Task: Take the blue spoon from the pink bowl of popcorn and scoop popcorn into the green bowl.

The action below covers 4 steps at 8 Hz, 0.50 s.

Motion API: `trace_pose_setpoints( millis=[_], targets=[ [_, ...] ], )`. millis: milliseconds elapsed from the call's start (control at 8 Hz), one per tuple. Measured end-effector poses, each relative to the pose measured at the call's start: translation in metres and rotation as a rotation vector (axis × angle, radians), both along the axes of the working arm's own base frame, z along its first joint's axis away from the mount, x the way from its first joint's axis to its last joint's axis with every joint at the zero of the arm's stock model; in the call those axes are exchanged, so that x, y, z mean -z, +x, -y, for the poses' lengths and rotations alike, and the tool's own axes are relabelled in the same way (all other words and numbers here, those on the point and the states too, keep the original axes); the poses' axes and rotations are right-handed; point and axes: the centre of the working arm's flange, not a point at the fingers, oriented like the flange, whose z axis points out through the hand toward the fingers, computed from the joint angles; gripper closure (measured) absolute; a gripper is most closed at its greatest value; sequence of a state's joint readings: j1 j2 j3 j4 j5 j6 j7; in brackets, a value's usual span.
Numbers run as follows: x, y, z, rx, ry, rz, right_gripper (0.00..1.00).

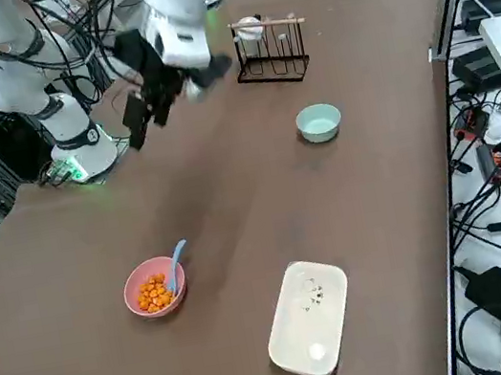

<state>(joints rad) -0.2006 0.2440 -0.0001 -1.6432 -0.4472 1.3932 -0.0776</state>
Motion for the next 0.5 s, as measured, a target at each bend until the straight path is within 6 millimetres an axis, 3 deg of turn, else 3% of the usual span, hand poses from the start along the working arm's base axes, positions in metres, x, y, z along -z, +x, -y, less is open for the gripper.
trace_pose_setpoints(
  millis=[250, 500],
  targets=[
    [0.035, 0.006, 0.008, 0.086, -0.220, 0.019, 0.00],
    [0.087, 0.001, 0.001, 0.110, -0.460, 0.108, 0.00]
  ],
)
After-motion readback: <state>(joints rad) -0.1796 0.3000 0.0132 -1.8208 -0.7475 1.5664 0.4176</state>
